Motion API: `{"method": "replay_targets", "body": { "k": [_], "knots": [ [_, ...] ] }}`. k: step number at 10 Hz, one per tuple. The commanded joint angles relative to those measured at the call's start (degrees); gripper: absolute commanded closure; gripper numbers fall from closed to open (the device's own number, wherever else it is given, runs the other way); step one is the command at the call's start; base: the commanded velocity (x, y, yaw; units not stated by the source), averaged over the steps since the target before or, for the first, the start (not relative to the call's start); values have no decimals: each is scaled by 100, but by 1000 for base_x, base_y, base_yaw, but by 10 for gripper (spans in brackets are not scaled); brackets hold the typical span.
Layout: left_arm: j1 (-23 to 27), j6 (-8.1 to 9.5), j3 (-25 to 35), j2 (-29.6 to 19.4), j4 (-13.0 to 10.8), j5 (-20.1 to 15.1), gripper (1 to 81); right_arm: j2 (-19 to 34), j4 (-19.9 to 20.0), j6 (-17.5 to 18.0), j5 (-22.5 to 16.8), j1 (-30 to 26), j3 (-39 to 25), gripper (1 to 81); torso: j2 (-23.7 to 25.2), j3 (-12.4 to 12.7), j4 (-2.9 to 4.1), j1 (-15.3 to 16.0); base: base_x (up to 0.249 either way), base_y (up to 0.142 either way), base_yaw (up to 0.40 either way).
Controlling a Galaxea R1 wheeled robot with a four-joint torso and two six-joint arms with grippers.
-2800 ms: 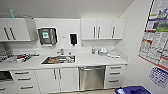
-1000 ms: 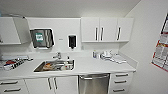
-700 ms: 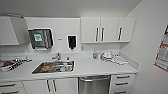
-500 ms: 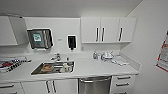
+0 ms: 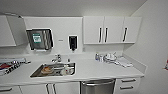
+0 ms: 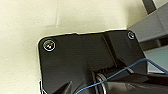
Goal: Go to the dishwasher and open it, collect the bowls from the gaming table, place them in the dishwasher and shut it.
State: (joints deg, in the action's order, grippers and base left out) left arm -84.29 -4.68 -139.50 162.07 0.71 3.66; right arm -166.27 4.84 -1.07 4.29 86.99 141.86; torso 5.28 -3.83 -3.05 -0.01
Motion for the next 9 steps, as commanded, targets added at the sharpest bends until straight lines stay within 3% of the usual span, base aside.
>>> {"method": "replay_targets", "body": {
  "k": [1, 9],
  "knots": [
    [355, -15, 45, -52, 8, -269, 10, 38, -45, -16, -288, -327, -54, 10, 0, 0, 0, 1, 134, 0, 0],
    [355, -24, 36, -52, 8, -269, 10, 38, -36, -16, -288, -309, -37, 10, 0, 0, 0, 1, 134, 0, 0]
  ]
}}
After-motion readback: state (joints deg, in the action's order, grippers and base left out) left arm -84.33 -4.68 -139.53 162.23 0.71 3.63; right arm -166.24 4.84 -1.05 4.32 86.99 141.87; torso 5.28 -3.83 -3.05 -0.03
